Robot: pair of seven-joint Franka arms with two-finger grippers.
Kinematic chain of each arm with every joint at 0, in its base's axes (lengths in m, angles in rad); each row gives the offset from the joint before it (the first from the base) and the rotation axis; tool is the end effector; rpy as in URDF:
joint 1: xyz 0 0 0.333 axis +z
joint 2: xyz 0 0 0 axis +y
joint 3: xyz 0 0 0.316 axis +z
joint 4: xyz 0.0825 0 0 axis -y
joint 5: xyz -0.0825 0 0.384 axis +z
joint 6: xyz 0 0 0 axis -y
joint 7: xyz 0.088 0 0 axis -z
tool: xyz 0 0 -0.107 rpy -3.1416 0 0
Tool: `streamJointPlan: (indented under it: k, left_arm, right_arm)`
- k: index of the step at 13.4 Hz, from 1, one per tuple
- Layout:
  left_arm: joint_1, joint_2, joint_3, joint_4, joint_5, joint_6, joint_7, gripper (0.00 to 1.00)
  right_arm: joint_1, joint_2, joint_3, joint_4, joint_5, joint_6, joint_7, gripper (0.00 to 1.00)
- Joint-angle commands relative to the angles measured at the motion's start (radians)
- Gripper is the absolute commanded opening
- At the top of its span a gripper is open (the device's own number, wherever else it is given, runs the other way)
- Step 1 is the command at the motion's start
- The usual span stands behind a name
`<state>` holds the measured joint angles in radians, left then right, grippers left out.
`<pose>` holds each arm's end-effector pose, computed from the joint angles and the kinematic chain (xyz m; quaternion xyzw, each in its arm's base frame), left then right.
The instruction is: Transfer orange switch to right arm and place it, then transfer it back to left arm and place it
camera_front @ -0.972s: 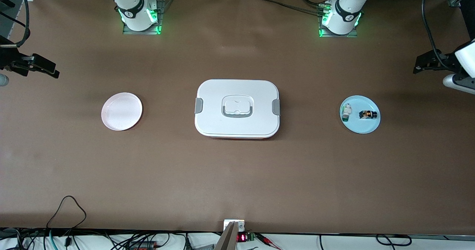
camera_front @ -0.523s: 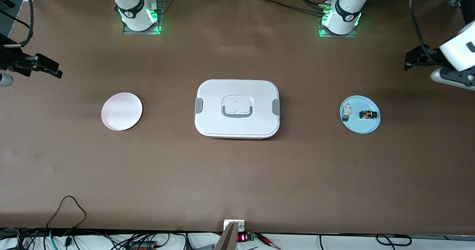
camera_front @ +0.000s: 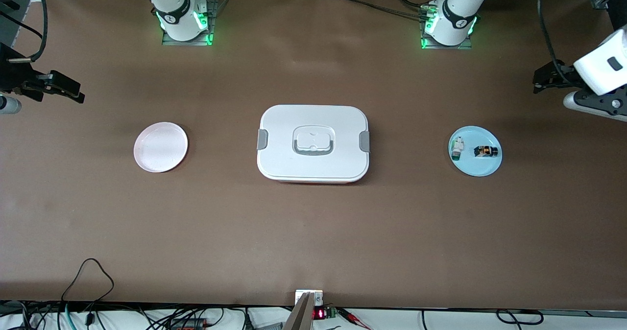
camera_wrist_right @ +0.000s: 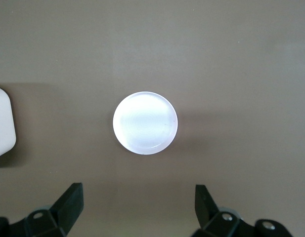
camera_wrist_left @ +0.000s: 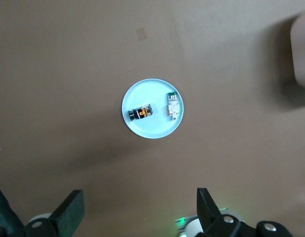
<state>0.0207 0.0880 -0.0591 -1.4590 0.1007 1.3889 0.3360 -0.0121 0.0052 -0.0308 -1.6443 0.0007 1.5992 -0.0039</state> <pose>0.5620 -0.0078 0.6133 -0.9793 0.1803 0.0850 0.0353 0.5554 -0.0237 0.5893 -0.9995 0.0195 0.0251 0.0009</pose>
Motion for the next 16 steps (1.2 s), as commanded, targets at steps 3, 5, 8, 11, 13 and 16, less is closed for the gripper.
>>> streamJointPlan:
  k: [3, 5, 8, 11, 13, 16]
  left_arm:
    - [-0.045, -0.010, 0.042, 0.006, -0.074, 0.001, 0.023, 1.00]
    - [-0.044, -0.020, 0.041, 0.006, -0.072, 0.001, -0.021, 1.00]
    - [-0.024, -0.082, 0.044, -0.017, -0.105, -0.036, 0.003, 1.00]
    - [0.005, -0.091, 0.039, -0.035, -0.105, -0.059, -0.008, 1.00]
    - [0.013, -0.143, 0.031, -0.119, -0.105, 0.034, -0.034, 1.00]
    - [0.034, -0.217, 0.015, -0.236, -0.107, 0.134, -0.047, 1.00]
  right_arm:
    - [0.006, -0.005, -0.014, 0.040, -0.008, -0.047, -0.008, 1.00]
    - [0.009, -0.002, -0.011, 0.055, -0.011, -0.082, -0.007, 1.00]
    - [0.011, -0.008, -0.011, 0.057, -0.007, -0.088, -0.001, 1.00]
    - [0.011, -0.025, -0.011, 0.043, -0.014, -0.111, -0.001, 1.00]
    - [0.011, -0.053, -0.011, 0.006, -0.016, -0.102, 0.001, 1.00]
    - [0.011, -0.068, -0.011, -0.019, -0.018, -0.093, 0.001, 1.00]
